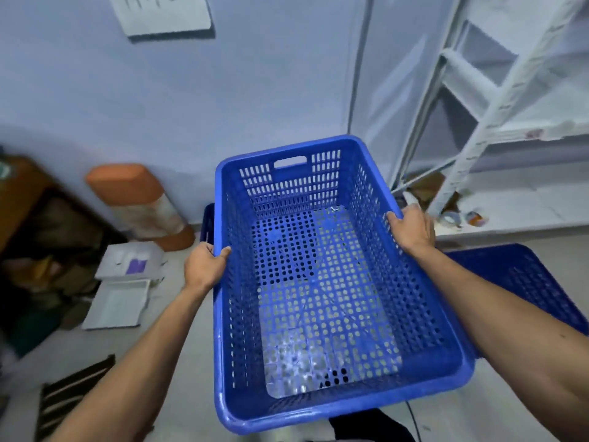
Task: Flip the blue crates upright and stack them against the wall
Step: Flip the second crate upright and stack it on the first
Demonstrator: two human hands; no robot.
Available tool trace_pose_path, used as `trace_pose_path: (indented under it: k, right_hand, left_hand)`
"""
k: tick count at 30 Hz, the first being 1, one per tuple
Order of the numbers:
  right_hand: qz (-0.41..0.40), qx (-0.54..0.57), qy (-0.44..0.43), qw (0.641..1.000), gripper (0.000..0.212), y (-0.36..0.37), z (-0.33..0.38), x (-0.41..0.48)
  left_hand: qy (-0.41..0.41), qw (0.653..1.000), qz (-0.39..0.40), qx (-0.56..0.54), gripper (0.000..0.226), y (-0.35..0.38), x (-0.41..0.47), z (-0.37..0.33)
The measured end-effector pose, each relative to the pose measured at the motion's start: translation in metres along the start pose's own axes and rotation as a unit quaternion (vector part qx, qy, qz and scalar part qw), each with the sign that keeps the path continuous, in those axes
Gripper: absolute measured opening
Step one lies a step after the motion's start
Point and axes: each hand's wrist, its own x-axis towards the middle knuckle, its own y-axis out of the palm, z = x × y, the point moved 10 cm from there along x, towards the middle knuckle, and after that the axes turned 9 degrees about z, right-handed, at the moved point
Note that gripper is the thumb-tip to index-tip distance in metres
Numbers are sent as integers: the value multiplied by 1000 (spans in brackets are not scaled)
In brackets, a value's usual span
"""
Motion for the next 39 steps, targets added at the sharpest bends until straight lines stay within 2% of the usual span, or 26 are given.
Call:
trace_pose_path:
  k: [10, 16, 20, 28, 32, 39]
  right_hand:
    - [94, -84, -163, 979, 39, 95, 161, 127]
    - [151, -146, -230, 950, 38, 155, 252, 166]
    - [181, -143, -251, 940, 33, 199, 303, 181]
    - [187, -237, -274, 913, 28, 261, 389, 204]
    - [196, -241, -291, 905, 23, 290, 424, 213]
    - [226, -269, -337, 873, 22, 339, 473, 239]
  left_hand:
    - [-175, 984, 5, -19, 48, 9, 63, 89]
    - [-233, 972, 13, -1, 38, -3, 71, 100]
    - [-275, 960, 45, -10, 45, 4, 91, 133]
    - [-349, 921, 83, -151, 40, 30, 136, 187]
    - [-374, 894, 125, -214, 41, 57, 155, 215]
    - [-401, 836, 147, -344, 22, 79, 178, 188]
